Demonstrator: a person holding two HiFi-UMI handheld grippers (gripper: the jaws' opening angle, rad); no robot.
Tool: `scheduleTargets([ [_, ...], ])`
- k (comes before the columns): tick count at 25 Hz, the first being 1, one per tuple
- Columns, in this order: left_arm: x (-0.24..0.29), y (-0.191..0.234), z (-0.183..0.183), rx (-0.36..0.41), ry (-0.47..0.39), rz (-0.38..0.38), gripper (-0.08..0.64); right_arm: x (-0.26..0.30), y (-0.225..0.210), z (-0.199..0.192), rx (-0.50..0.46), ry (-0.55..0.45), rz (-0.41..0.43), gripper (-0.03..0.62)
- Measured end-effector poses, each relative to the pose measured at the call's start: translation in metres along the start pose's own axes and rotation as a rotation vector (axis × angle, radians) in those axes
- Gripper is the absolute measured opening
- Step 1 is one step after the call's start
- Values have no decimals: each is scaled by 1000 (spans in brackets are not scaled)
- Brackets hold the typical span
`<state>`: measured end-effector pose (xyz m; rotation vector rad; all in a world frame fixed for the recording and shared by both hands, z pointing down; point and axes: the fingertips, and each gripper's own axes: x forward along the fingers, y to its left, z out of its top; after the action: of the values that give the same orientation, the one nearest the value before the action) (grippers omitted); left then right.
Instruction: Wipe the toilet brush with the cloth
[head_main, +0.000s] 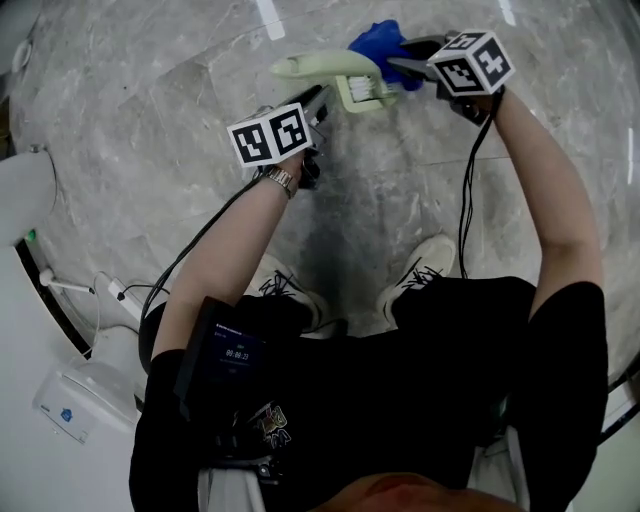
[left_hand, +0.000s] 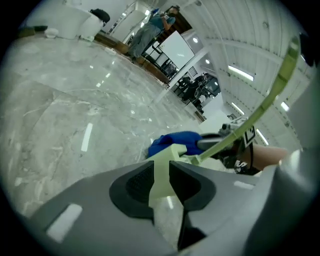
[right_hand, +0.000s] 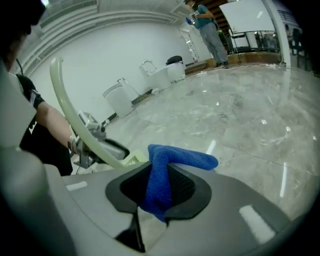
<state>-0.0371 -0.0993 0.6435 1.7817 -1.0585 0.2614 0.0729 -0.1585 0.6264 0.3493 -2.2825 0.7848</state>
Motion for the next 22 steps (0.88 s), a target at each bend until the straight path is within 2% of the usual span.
scheduleTargets([
  [2, -9, 1, -29, 54, 18, 42, 109, -8, -6, 19, 38, -74, 12, 96],
  [4, -15, -11, -66, 104, 89, 30, 118, -13, -15, 39, 108, -152, 27, 95],
  [6, -15, -35, -94, 109, 152, -39, 120, -8, -22, 56, 176, -218, 36, 96],
  [8, -10, -57, -102, 65, 165, -128, 126, 9, -24, 65, 191, -225, 42, 97],
  [10, -2, -67, -94, 11, 149, -178, 126, 30, -17, 59, 148, -149, 51, 97],
  [13, 6, -55, -71, -36, 129, -161, 98, 49, 0, 37, 68, -9, 72, 97],
  [16, 9, -41, -56, -46, 126, -128, 63, 40, -3, 27, 72, -7, 47, 97],
  [19, 11, -33, -39, -68, 84, -105, 47, 20, -12, 14, 105, -21, 7, 97],
  [22, 12, -25, -16, -91, 30, -82, -2, 4, -9, -9, 157, -25, -12, 97],
])
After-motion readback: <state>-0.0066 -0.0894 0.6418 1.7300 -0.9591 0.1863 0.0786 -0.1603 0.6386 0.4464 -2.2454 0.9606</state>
